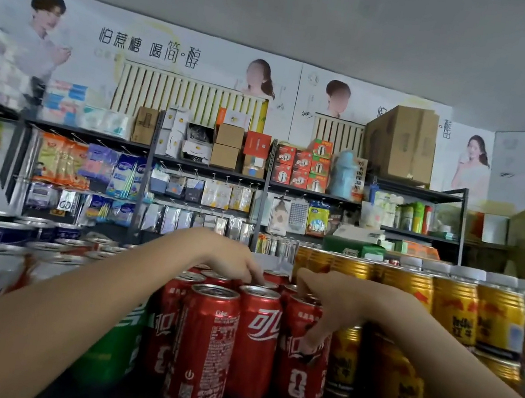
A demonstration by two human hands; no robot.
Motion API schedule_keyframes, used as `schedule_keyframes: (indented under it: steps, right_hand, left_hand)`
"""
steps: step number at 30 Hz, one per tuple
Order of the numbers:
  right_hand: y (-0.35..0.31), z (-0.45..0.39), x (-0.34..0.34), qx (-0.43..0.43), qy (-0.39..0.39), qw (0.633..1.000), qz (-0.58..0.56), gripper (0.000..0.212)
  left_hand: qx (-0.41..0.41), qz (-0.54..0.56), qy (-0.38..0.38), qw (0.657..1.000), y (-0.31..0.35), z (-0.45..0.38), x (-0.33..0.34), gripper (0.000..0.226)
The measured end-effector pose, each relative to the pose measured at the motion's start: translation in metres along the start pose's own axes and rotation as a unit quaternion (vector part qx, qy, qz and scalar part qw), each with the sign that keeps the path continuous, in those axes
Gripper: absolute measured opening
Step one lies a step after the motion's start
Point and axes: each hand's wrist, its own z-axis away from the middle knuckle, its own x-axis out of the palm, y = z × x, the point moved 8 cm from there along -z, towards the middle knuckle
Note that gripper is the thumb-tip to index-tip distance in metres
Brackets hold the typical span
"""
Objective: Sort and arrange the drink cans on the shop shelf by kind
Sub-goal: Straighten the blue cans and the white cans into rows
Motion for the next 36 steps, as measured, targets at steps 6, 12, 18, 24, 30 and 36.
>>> schedule_keyframes:
  steps: [6, 12, 18, 24, 30, 36]
  right_hand:
    - [-0.005, -0.028, 0.002, -0.009, 0.019, 0.999, 0.025, 0.081]
    - [-0.001, -0.044, 0.001, 0.006, 0.034, 0.999, 0.022, 0.081]
    - [-0.018, 0.004, -0.034, -0.100, 0.187, 0.961, -0.176, 0.039]
    - [-0.060, 0.005, -0.001, -0.100, 0.148, 0.976, -0.128, 0.062]
    - [-0.049, 0.027, -0.016, -0.090, 0.160, 0.966, -0.181, 0.058]
    - [-0.023, 0.056, -0.019, -0.019, 0.152, 0.986, -0.071, 0.055]
  left_hand:
    - [0.005, -0.034, 0.005, 0.999, -0.005, -0.005, -0.002, 0.040]
    - [0.022, -0.001, 0.045, 0.999, -0.005, 0.004, -0.006, 0.036]
    - [0.050, 0.091, 0.063, 0.993, -0.003, 0.056, -0.017, 0.032]
    - [0.038, 0.032, -0.009, 0.999, 0.001, 0.078, -0.002, 0.052]
    - [0.023, 0.019, 0.041, 0.999, -0.008, 0.075, 0.000, 0.051]
    - [0.037, 0.074, 0.066, 0.994, -0.007, 0.068, 0.007, 0.041]
